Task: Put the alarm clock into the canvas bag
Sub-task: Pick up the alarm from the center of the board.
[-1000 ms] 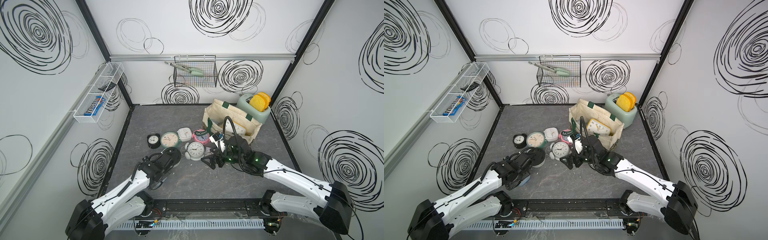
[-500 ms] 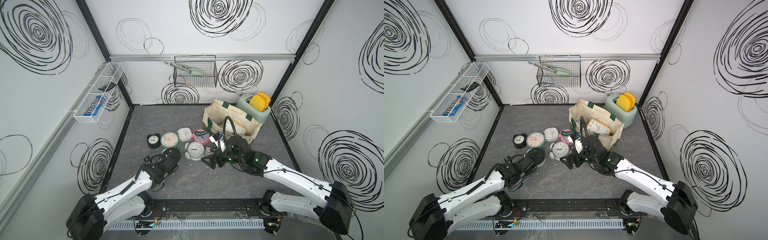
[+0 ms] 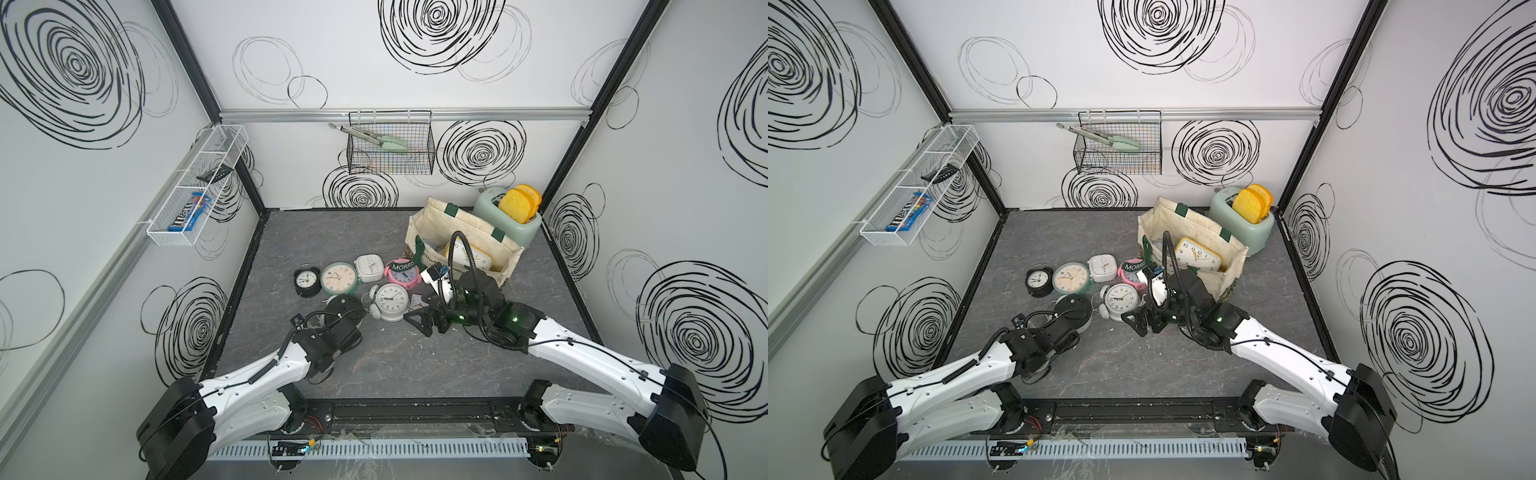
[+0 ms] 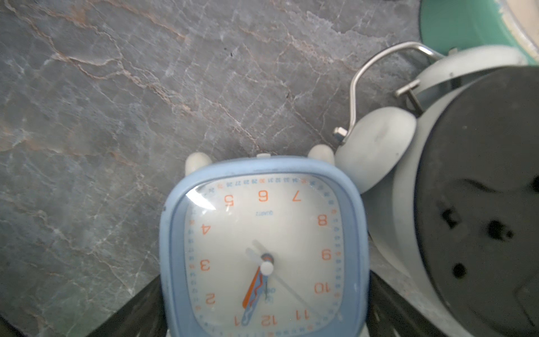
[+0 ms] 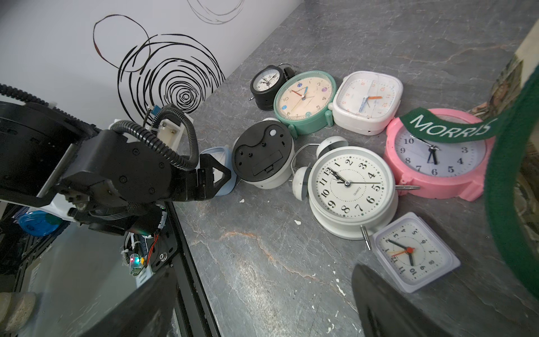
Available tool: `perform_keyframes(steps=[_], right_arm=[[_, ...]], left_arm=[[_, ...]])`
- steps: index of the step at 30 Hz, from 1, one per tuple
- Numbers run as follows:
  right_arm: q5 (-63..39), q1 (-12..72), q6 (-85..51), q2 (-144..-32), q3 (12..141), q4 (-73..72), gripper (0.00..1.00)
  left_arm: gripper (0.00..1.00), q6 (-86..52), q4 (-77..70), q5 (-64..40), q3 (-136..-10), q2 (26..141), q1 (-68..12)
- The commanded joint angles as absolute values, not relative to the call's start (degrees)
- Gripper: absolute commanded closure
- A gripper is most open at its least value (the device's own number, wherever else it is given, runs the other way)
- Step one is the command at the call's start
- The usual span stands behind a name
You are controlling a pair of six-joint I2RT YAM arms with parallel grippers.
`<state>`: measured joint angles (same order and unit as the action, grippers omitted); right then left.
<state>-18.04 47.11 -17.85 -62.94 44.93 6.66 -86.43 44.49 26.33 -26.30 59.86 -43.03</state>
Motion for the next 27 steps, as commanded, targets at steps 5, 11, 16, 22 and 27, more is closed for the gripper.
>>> perform_keyframes(steps=[5, 11, 16, 22, 27], right_arm=[[-19.4, 44.8, -17.9, -61.1, 44.2, 6.0, 0.03], [-21.1, 41.8, -19.8, -60.0, 44.0, 5.1, 0.03], [-23.5, 38.3, -22.0, -59.2, 45.2, 5.0, 0.03], [-25.8, 34.8, -23.4, -59.0, 49.3, 7.9, 0.03], [-28.8, 31.5, -23.4, -59.2, 54.5, 12.2, 0.03]], left_arm=[[0.01, -91.4, 51.0, 23.5, -29.7, 60.6, -47.8], [0.04, -92.1, 62.4, 33.3, -39.0, 55.7, -52.2], [0.1, -84.5, 63.8, 42.0, -47.0, 51.3, -56.7], [0.1, -56.3, 47.0, 48.2, -53.7, 50.2, -57.0], [0.09, -25.5, 14.3, 41.2, -47.2, 46.0, -56.3]])
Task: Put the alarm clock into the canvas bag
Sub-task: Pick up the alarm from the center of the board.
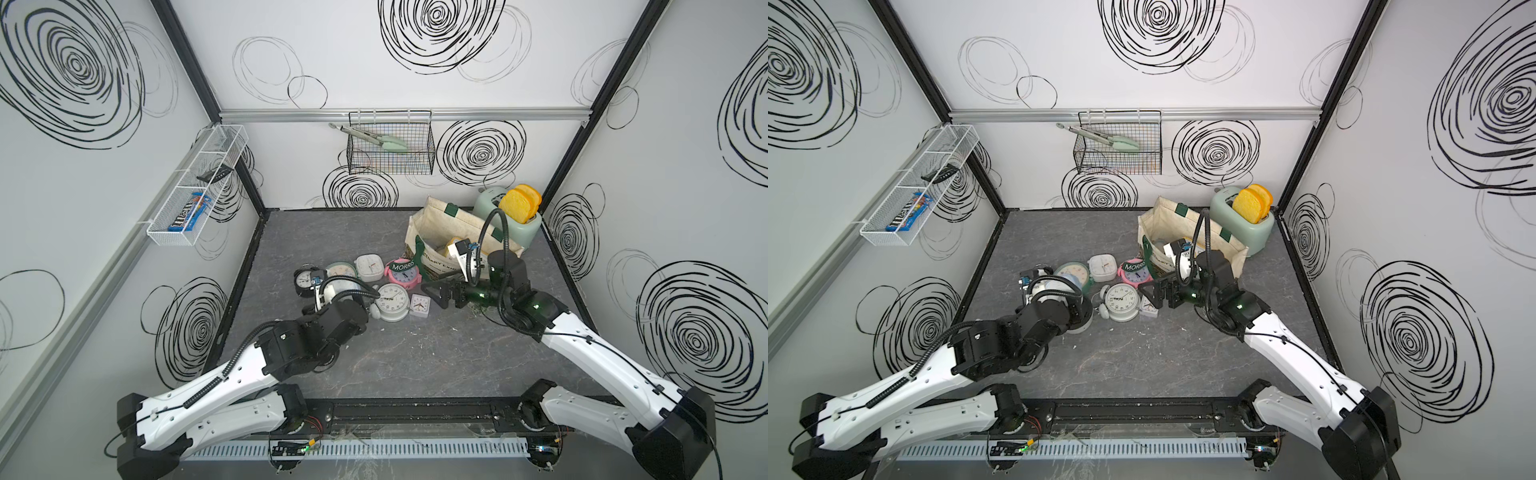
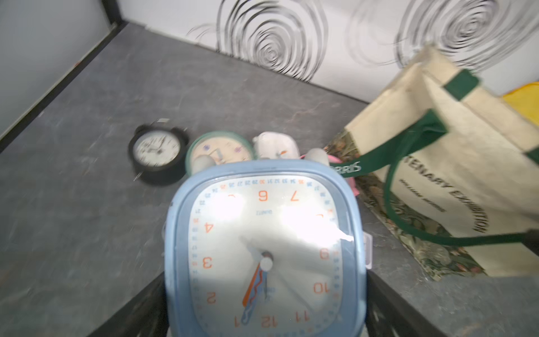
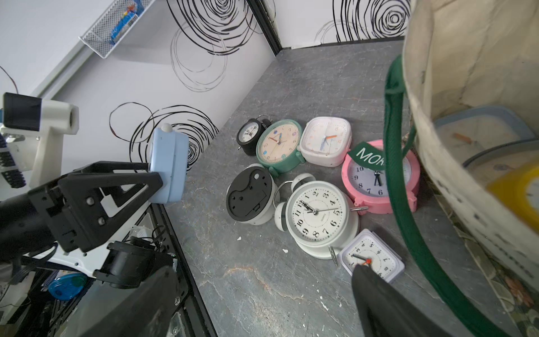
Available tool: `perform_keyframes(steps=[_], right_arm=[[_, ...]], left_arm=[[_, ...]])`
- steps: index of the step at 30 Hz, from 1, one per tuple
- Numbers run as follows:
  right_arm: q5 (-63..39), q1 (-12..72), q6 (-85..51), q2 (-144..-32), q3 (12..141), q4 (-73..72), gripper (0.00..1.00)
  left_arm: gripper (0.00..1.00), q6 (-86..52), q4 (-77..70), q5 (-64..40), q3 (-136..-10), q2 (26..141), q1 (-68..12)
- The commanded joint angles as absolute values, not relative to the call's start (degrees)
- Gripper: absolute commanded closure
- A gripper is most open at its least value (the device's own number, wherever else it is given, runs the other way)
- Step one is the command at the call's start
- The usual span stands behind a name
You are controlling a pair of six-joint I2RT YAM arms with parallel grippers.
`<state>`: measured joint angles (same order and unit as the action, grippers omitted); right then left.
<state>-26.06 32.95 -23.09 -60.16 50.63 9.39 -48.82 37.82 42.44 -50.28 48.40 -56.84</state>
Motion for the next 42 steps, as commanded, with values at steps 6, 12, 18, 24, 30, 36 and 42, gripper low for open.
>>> perform_keyframes(steps=[6, 12, 18, 24, 30, 36, 42], right_arm=[[-31.4, 29.6, -22.6, -60.4, 62.4, 18.7, 0.03], [-34.8, 30.8, -19.2, -65.7, 70.1, 24.9, 0.03], [-33.4, 34.9, -17.9, -70.3, 75.1, 26.0, 0.03], [-32.0, 37.3, -18.8, -72.4, 77.2, 24.5, 0.03], [-30.1, 39.9, -19.5, -73.5, 77.5, 24.3, 0.02], [-27.1, 40.6, -20.7, -73.2, 78.2, 23.4, 0.16], [-27.8, 41.1, -21.5, -74.4, 78.7, 22.8, 0.28]], left_arm=[[0.1, -5.8, -19.7, 22.6, -35.2, 42.4, -51.8], [0.12, -4.1, -33.1, 4.6, -32.7, 46.7, -45.4], [0.12, -4.6, -38.1, 0.1, -33.3, 51.1, -45.2], [0.12, -6.1, -38.7, -0.5, -32.8, 51.9, -45.3], [0.12, -6.2, -37.8, 0.0, -32.6, 52.0, -45.2], [0.12, -5.5, -35.5, 3.1, -33.2, 52.9, -44.7], [0.12, -5.6, -34.6, 3.8, -33.3, 53.9, -44.2]])
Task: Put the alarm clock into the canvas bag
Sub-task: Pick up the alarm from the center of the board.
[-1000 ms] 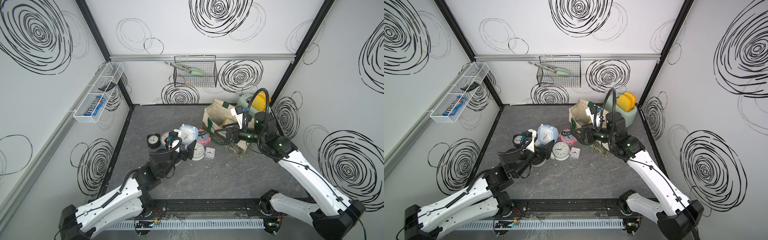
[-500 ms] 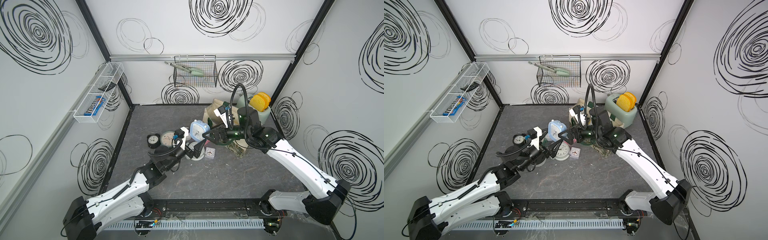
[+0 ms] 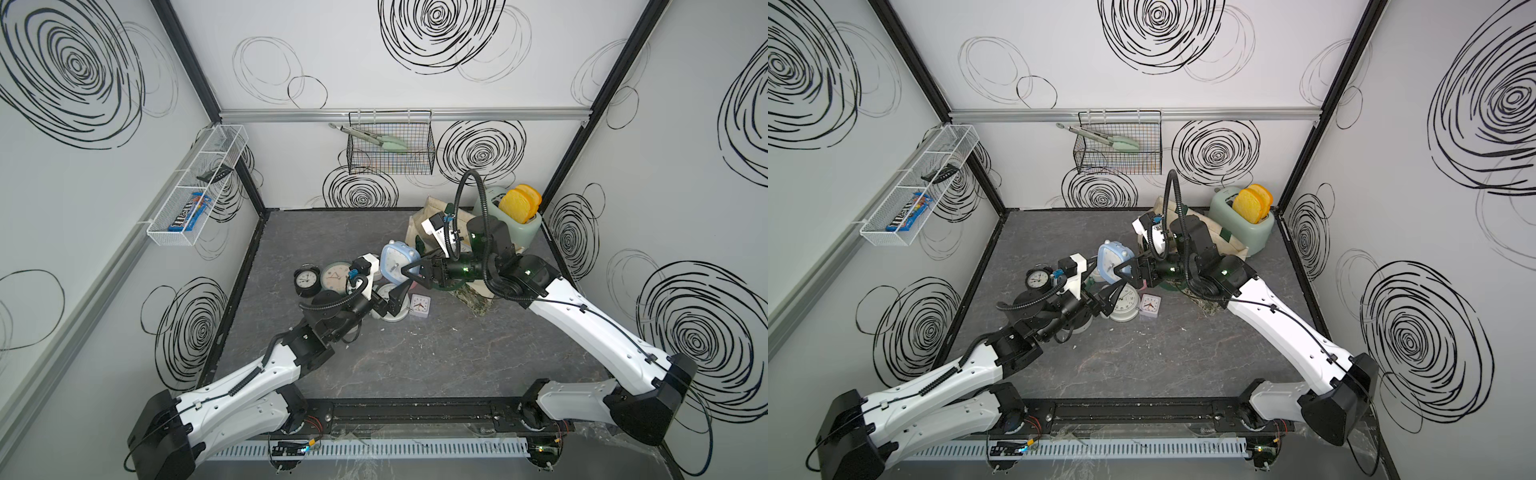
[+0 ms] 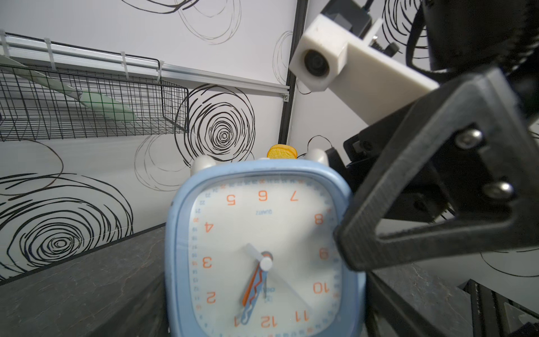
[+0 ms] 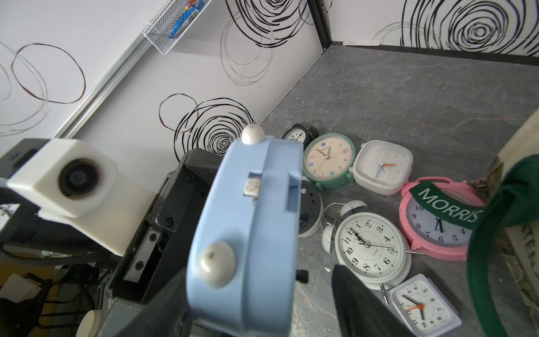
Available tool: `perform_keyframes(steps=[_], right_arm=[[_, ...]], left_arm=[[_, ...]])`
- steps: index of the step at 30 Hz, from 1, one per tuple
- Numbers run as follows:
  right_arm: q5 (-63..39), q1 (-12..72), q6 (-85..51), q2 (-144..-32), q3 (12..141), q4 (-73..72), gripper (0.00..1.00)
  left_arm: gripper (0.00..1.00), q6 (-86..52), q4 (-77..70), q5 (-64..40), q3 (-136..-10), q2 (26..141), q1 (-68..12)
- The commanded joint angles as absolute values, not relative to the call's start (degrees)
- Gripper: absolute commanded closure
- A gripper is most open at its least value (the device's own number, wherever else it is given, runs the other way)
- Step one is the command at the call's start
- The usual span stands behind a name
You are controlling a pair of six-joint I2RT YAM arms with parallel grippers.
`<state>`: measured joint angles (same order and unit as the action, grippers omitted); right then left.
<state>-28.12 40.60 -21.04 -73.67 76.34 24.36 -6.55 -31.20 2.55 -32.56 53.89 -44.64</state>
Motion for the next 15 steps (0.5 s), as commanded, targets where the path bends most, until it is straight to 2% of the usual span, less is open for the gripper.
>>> perform_keyframes(steps=[1, 9, 15], right_arm=[[-27.8, 41.2, -21.6, -74.5, 78.7, 22.7, 0.28], [-27.4, 41.4, -22.2, -75.9, 78.7, 21.9, 0.36], [-26.6, 41.3, -22.6, -76.1, 78.5, 21.3, 0.45]], left_arm=[[0.12, -5.7, -34.4, 4.0, -33.2, 53.9, -44.3], [0.12, -5.5, -34.5, 3.8, -32.9, 53.6, -44.1], [0.1, -5.6, -34.0, 4.1, -33.1, 53.5, -43.9]])
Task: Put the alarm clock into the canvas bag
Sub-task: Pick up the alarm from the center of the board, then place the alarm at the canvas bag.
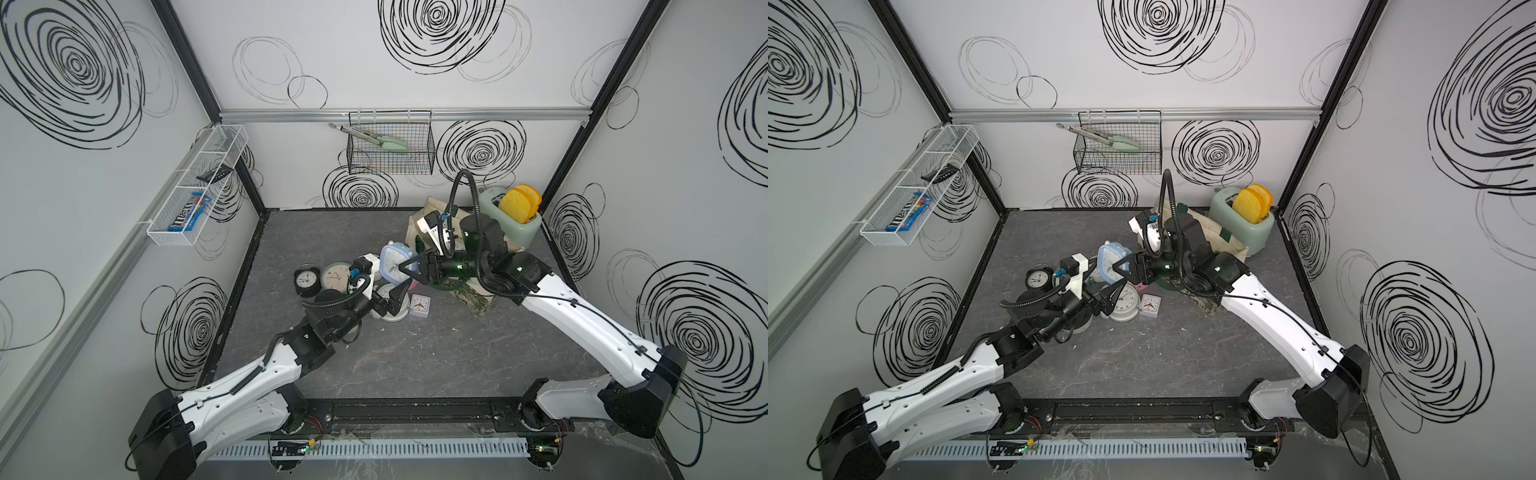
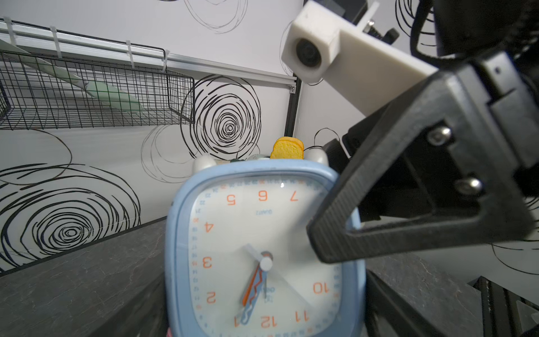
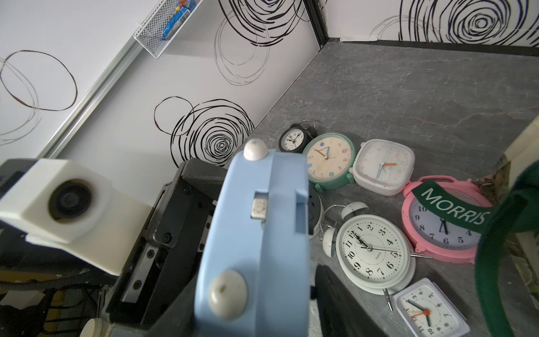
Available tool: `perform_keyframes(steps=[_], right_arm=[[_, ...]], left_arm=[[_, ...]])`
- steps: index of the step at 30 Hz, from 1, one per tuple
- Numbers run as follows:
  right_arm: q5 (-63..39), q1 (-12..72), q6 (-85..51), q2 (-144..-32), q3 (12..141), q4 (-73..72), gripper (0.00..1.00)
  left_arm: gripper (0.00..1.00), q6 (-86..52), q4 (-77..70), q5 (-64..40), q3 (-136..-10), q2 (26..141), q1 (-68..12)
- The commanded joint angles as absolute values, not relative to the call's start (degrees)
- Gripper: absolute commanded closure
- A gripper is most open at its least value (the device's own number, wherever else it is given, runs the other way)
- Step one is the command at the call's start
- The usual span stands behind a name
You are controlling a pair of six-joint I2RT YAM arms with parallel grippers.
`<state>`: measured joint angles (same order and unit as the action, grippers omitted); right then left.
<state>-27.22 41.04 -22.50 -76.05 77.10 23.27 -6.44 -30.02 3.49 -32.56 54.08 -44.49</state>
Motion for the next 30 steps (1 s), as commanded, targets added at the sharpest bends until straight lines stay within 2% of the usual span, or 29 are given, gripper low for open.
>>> perform_keyframes(steps=[1, 3, 9, 12, 16, 24, 30], right_arm=[[-26.3, 41.1, -22.6, -76.1, 78.6, 21.2, 0.48], [-26.4, 40.0, -22.6, -76.2, 78.6, 21.2, 0.55], [-25.3, 33.8, -20.3, -76.4, 78.7, 21.1, 0.8], [-23.7, 30.3, -19.2, -75.6, 77.8, 20.2, 0.84], [-21.5, 25.1, -19.4, -74.0, 77.6, 19.2, 0.85], [-17.6, 14.3, -20.0, -77.4, 79.4, 22.4, 0.84], [-20.0, 13.3, -21.1, -83.9, 79.7, 20.7, 0.83]], left_arm=[[0.08, -5.6, -34.0, 4.0, -33.3, 53.6, -43.9], [0.02, -5.5, -31.1, 3.7, -34.0, 53.8, -43.9], [0.04, -6.5, -30.4, -2.0, -34.3, 51.7, -42.8], [0.04, -8.5, -32.1, -6.0, -33.6, 49.8, -41.8], [0.04, -10.4, -33.2, -8.3, -32.7, 47.7, -41.2], [0.04, -9.4, -30.7, -2.9, -33.5, 45.4, -41.0], [0.04, -10.2, -29.6, -2.2, -34.1, 45.5, -41.0]])
